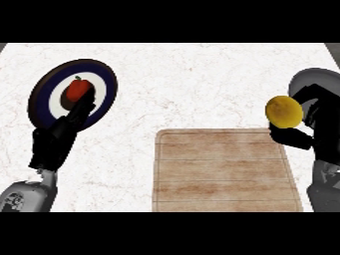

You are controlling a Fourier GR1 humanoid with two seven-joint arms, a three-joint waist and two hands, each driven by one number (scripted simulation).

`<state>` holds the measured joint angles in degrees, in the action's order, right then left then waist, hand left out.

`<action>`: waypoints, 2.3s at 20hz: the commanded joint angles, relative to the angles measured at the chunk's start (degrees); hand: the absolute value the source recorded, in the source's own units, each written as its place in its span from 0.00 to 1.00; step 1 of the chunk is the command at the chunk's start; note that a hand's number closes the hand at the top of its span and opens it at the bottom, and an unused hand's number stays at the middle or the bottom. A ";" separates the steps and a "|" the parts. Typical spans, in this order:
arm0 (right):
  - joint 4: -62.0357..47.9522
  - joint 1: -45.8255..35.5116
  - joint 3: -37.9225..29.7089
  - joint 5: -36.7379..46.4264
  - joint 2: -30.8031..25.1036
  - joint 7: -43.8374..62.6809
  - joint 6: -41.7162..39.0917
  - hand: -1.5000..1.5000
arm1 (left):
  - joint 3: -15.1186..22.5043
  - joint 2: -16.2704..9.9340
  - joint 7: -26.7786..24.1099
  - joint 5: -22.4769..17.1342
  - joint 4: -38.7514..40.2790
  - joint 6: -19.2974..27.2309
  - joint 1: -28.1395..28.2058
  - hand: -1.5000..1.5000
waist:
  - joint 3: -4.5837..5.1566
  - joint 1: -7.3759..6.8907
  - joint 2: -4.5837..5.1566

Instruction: Pick the lemon from the cutting board and place it in the pan

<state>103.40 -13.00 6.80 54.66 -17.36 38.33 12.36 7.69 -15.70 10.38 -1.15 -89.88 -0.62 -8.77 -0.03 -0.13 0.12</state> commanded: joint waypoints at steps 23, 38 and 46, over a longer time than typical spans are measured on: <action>-76.94 -26.98 -26.82 -15.02 -13.42 -50.50 22.83 1.00 | -1.77 2.94 -0.14 4.06 -0.64 -2.79 -0.33 0.50 | -0.06 -1.20 0.34; -89.88 -31.96 -36.24 -23.27 -17.77 -52.57 10.99 0.00 | -2.87 1.81 -1.34 2.42 -0.08 -5.65 -0.46 0.50 | -0.43 -3.73 1.59; -89.06 -28.55 -49.00 -37.27 -20.50 -66.59 1.11 0.00 | -2.89 2.43 1.62 2.40 -2.99 -4.66 -0.04 0.50 | -0.46 -2.38 1.00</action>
<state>14.93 -43.49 -37.23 22.85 -36.55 -22.91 18.66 5.28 -12.63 10.74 1.59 -91.18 -5.04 -9.75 -0.49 -2.82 1.40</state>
